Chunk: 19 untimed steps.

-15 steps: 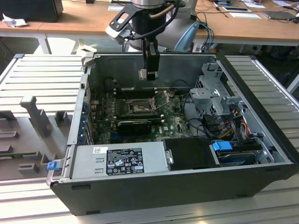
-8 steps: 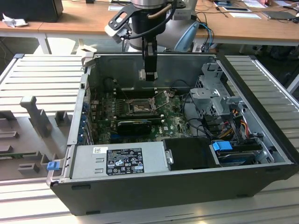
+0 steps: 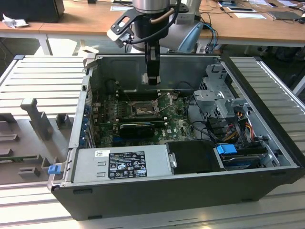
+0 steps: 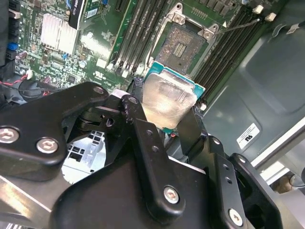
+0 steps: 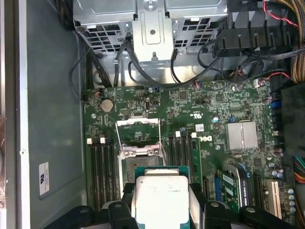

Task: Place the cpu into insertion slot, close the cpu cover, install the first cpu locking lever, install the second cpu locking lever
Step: 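Place the cpu into insertion slot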

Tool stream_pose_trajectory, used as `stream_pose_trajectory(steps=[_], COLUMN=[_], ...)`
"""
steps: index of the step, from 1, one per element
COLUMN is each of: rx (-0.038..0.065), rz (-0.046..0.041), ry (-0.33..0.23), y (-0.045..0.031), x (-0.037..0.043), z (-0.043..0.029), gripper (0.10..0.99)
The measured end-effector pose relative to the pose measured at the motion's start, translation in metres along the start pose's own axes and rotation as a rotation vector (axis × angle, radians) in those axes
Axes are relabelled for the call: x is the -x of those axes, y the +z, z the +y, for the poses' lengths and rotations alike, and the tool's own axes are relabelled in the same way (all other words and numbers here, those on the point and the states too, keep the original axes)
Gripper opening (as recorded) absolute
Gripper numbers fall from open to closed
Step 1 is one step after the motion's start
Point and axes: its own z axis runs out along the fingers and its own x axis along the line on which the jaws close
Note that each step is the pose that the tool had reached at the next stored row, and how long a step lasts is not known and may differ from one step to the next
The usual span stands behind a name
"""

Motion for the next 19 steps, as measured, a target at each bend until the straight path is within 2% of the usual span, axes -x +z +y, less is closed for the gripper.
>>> stream_pose_trajectory(steps=[6, 15, 19], rx=[0.000, 0.000, 0.000], rz=[0.0000, -0.0022, -0.0022], ry=[0.000, 0.000, 0.000], y=[0.0032, 0.0150, 0.0226], x=[0.0001, 0.0003, 0.0004], z=[-0.0003, -0.0013, -0.0019], gripper=[0.533, 0.533, 0.533])
